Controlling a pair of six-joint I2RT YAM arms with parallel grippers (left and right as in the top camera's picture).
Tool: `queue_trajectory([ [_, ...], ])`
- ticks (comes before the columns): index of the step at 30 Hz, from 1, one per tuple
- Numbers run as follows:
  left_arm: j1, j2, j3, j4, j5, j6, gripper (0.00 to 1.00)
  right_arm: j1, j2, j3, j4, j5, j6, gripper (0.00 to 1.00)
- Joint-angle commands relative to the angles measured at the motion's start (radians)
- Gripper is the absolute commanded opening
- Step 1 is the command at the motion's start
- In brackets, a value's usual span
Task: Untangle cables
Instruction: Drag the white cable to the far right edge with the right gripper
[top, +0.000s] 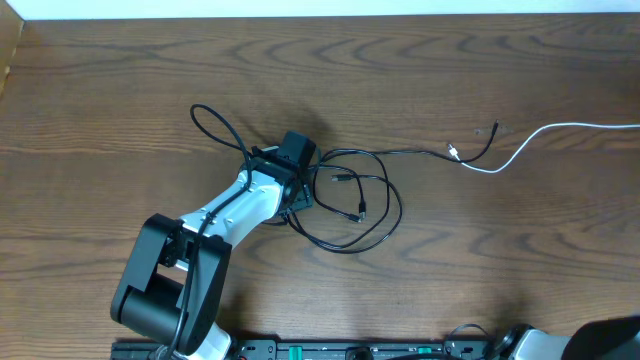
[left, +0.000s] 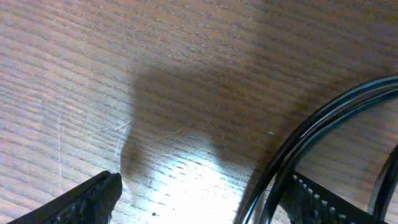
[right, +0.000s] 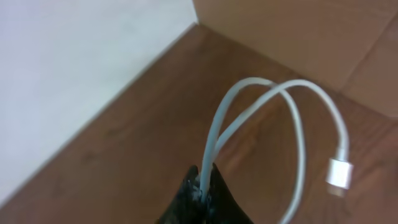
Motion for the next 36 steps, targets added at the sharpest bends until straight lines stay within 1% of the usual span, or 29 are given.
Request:
queue_trajectory([
  [1,0.002,0.048,-0.035,-0.007,0.018,0.009,0.86,0.027,0.066,0.018,-0.017,0.096,-0.047,0.01],
  [6,0.002,0.048,-0.035,-0.008,0.018,0.01,0.86,0.029,0.151,0.018,-0.035,0.04,-0.047,0.01],
  [7,0.002,0.048,-0.035,-0.008,0.018,0.01,0.86,0.029,0.159,0.018,-0.034,0.028,-0.047,0.03],
  [8,0.002,0.048,-0.035,-0.008,0.018,0.01,0.86,0.029,0.166,0.018,-0.034,0.009,-0.047,0.24],
  [9,0.002,0.048,-0.035,-0.007,0.018,0.01,0.86,0.029,0.166,0.018,-0.034,-0.01,-0.047,0.56],
  [10,0.002,0.048,-0.035,-0.007,0.018,0.01,0.86,0.029,0.167,0.018,-0.034,-0.039,-0.047,0.76],
  [11,0.002,0.048,-0.035,-0.004,0.018,0.01,0.86,0.031,0.167,0.018,-0.034,-0.074,-0.047,0.87],
  [12,0.002,0.048,-0.035,-0.003,0.018,0.009,0.86,0.032,0.166,0.018,-0.034,-0.101,-0.047,0.95],
  [13,0.002,0.048,-0.035,0.0,0.018,0.01,0.86,0.036,0.166,0.018,-0.04,-0.143,-0.047,0.99],
  [18,0.002,0.048,-0.035,0.0,0.018,0.01,0.86,0.062,0.166,0.017,-0.133,-0.364,-0.047,0.99],
  [20,0.002,0.048,-0.035,0.0,0.018,0.01,0.86,0.077,0.169,0.01,-0.19,-0.4,-0.047,0.99],
  [23,0.002,0.048,-0.035,0.0,0.018,0.01,0.86,0.112,0.184,-0.014,-0.253,-0.4,-0.047,0.99],
  [25,0.002,0.048,-0.035,0.0,0.018,0.01,0.86,0.14,0.195,-0.043,-0.269,-0.396,-0.047,0.96],
  [28,0.002,0.048,-0.035,0.0,0.021,0.01,0.86,0.171,0.202,-0.099,-0.254,-0.395,-0.047,0.88],
  [31,0.002,0.048,-0.035,-0.001,0.021,0.009,0.86,0.203,0.204,-0.163,-0.203,-0.395,-0.047,0.79],
  [36,0.002,0.048,-0.035,-0.001,0.021,0.009,0.86,0.25,0.204,-0.278,-0.069,-0.394,-0.047,0.7],
])
